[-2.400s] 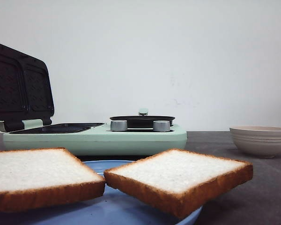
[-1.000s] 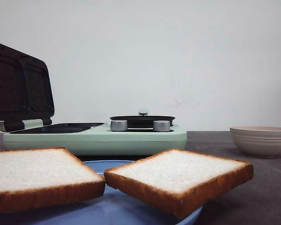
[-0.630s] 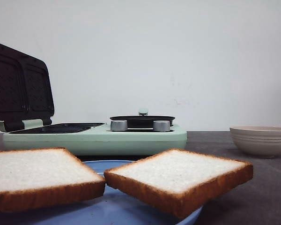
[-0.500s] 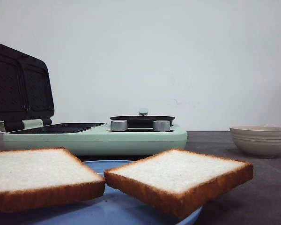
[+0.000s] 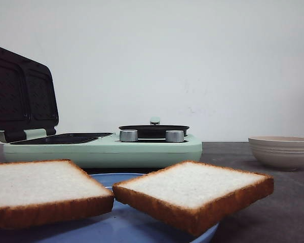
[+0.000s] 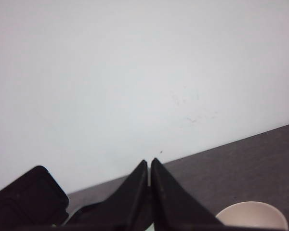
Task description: Make breakfast with bread and shrimp
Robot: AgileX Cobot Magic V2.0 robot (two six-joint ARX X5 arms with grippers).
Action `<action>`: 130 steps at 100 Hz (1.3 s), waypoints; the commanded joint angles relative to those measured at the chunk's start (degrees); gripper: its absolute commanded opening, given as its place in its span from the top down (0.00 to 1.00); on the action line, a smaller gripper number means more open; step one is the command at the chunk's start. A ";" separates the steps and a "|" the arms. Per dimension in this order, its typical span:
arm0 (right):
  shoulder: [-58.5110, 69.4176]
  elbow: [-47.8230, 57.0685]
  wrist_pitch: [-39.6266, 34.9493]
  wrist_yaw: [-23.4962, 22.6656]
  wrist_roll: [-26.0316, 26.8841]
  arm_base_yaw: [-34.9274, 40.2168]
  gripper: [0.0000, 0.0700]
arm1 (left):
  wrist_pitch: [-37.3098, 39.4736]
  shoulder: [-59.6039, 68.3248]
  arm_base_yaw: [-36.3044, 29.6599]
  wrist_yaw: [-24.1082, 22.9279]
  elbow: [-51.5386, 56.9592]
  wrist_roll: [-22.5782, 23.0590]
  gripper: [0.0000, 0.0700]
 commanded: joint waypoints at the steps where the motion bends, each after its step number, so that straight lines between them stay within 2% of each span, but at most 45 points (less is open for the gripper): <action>1: 2.12 2.03 -2.23 -0.17 -3.45 -0.07 1.00 | -0.39 4.44 -0.15 0.09 3.72 4.72 1.00; 9: 3.34 3.10 -1.90 -1.42 -3.26 -0.07 1.00 | -0.26 7.58 -0.24 0.09 7.10 4.72 0.99; 18: 3.89 3.13 -2.75 -3.69 -3.06 -0.02 0.99 | -0.02 8.79 -0.57 0.11 8.57 4.55 0.94; 24: 3.93 3.13 -4.57 -6.25 -2.89 0.00 0.95 | -0.48 8.83 -0.85 0.15 8.57 2.27 0.91; 28: 3.93 3.13 -5.95 -7.41 -2.45 0.00 0.83 | -1.46 8.85 -1.03 0.17 8.57 0.09 0.83; 37: 3.91 3.13 -8.94 -9.44 -1.03 0.00 0.40 | -4.28 9.27 -1.09 0.44 8.57 -3.41 0.54; 40: 3.91 3.13 -9.90 -9.92 -0.26 0.00 0.32 | -5.25 9.49 -1.09 0.87 8.57 -3.82 0.45; 43: 3.91 3.13 -10.71 -10.49 0.35 0.02 0.27 | -6.29 9.86 -1.09 1.46 8.59 -3.91 0.40; 52: 3.91 3.13 -12.11 -10.86 0.35 0.72 0.27 | -10.16 11.65 -1.09 3.74 8.76 -4.61 0.38; 64: 4.20 3.13 -12.28 -9.84 -0.66 2.27 0.27 | -18.53 16.55 -1.07 5.66 10.10 -9.01 0.38; 80: 4.63 3.13 -11.69 -7.96 -3.58 4.11 0.27 | -26.23 26.23 -1.03 13.35 11.19 -8.61 0.38; 89: 4.63 3.13 -11.56 -7.15 -4.72 5.07 0.27 | -29.49 31.85 -1.03 15.61 11.19 -8.41 0.38; 104: 4.61 3.13 -11.61 -7.23 -5.22 6.45 0.27 | -32.06 39.28 -0.96 17.27 11.19 -6.56 0.38; 122: 4.59 3.13 -12.44 -7.43 -5.25 7.87 0.27 | -31.04 46.95 -0.96 24.61 11.19 -4.68 0.38; 130: 4.61 3.13 -12.70 -7.39 -5.27 8.17 0.27 | -30.38 49.99 -0.96 25.66 11.19 -3.80 0.38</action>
